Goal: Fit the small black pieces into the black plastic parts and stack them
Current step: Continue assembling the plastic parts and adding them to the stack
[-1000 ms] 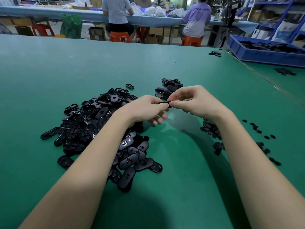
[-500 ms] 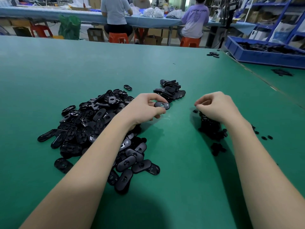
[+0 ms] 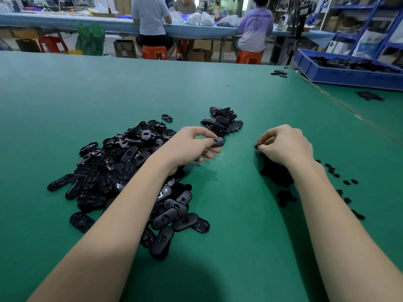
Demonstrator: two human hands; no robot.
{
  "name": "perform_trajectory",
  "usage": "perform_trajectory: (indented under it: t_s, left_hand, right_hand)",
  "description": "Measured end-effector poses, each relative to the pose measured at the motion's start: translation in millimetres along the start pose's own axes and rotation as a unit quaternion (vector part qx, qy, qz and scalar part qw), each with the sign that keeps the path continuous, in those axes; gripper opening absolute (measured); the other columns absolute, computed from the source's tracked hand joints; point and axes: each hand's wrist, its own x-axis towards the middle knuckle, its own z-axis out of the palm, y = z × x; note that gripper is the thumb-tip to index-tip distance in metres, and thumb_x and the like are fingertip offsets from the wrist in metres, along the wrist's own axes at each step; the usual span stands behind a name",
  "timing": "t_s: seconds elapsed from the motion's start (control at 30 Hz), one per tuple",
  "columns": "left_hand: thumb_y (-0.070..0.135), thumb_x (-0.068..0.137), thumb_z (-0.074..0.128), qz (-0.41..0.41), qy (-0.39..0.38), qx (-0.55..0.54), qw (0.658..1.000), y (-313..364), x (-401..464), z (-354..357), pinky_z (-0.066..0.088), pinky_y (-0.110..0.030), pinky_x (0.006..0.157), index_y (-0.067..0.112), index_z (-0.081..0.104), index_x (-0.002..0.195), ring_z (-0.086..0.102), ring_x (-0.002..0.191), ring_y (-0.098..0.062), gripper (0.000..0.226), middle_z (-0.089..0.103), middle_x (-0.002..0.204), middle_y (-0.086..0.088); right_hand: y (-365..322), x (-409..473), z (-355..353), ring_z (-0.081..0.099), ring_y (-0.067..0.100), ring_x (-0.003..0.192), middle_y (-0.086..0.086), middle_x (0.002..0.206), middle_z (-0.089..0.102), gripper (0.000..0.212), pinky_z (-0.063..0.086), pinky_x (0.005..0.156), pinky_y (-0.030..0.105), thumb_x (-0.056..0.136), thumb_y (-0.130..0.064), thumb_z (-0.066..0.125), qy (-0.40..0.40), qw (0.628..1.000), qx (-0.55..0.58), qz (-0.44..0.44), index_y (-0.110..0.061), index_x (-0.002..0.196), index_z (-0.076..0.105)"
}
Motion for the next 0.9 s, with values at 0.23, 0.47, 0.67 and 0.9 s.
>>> perform_trajectory:
  t_s: [0.23, 0.47, 0.67, 0.9]
  left_hand:
    - [0.015, 0.093, 0.067, 0.007, 0.044, 0.016, 0.999, -2.7, 3.4, -1.7, 0.053, -0.021, 0.07, 0.02, 0.069, 0.089, 0.066, 0.08, -0.011, 0.006, 0.073, 0.093, -0.003]
    - [0.005, 0.094, 0.063, 0.024, 0.059, -0.031, 0.997, -6.0, 5.1, -2.9, 0.055, -0.02, 0.072, 0.015, 0.074, 0.11, 0.061, 0.065, -0.007, 0.021, 0.063, 0.074, -0.002]
    - [-0.005, 0.096, 0.056, -0.001, 0.059, -0.088, 0.994, -4.5, 3.2, 0.7, 0.06, -0.025, 0.075, 0.006, 0.062, 0.102, 0.073, 0.071, -0.018, 0.014, 0.065, 0.088, -0.009]
    - [-0.006, 0.097, 0.05, -0.008, 0.044, -0.09, 0.995, -3.8, 1.6, -0.9, 0.063, -0.029, 0.076, 0.017, 0.066, 0.112, 0.077, 0.084, -0.023, 0.032, 0.06, 0.102, -0.014]
  right_hand:
    - [-3.4, -2.0, -7.9, 0.063, 0.021, 0.102, -0.009, 0.102, 0.074, 0.026, 0.049, 0.079, 0.031, 0.084, -0.021, 0.063, -0.019, 0.999, 0.028, 0.002, -0.04, 0.098, 0.073]
    - [-5.5, -6.0, -10.6, 0.064, 0.021, 0.104, -0.003, 0.11, 0.073, 0.025, 0.055, 0.088, 0.035, 0.084, -0.022, 0.063, -0.033, 0.998, 0.044, 0.0, -0.04, 0.095, 0.076]
    - [-2.8, -5.5, -10.9, 0.063, 0.022, 0.104, -0.002, 0.111, 0.072, 0.023, 0.053, 0.088, 0.035, 0.082, -0.022, 0.064, -0.045, 0.998, 0.048, 0.004, -0.04, 0.092, 0.074]
    - [-3.1, -1.8, -10.2, 0.063, 0.022, 0.105, -0.002, 0.111, 0.072, 0.022, 0.052, 0.085, 0.033, 0.081, -0.021, 0.065, -0.043, 0.998, 0.035, 0.013, -0.04, 0.089, 0.074]
